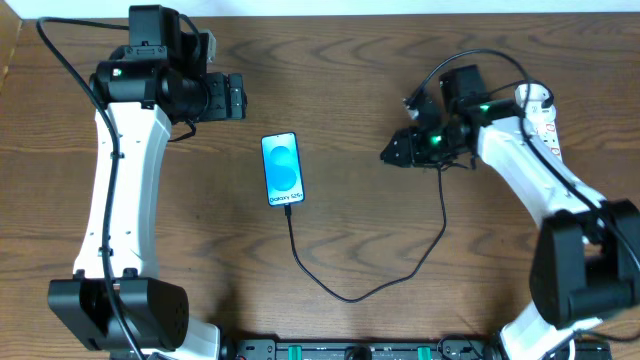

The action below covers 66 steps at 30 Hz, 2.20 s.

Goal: Plug charger to phone and switch on socket

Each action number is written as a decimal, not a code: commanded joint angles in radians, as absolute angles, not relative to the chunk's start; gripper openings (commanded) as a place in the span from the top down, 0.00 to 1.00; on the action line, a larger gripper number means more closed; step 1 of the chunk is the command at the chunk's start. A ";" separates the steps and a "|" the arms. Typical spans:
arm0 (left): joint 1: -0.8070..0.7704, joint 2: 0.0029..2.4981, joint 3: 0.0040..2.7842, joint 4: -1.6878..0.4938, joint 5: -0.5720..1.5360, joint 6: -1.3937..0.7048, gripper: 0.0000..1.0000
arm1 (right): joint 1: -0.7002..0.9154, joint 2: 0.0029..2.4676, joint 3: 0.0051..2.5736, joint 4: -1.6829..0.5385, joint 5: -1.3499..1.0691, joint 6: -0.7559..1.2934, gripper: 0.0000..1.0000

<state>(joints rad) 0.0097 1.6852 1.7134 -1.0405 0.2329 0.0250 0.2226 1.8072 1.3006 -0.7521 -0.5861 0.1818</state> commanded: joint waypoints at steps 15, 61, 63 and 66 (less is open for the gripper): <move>0.013 1.679 1.723 -1.041 0.223 0.021 0.07 | -0.123 1.474 1.313 -0.931 -0.419 0.225 0.77; 0.013 1.678 1.724 -1.041 0.223 0.021 0.07 | -0.526 2.057 1.836 -1.057 -0.425 0.074 0.99; 0.013 1.679 1.724 -1.042 0.223 0.021 0.07 | -0.529 2.094 1.836 -1.045 -0.425 0.074 0.99; 0.013 1.678 1.724 -1.042 0.223 0.021 0.07 | -0.529 2.132 1.836 -1.027 -0.425 0.083 0.99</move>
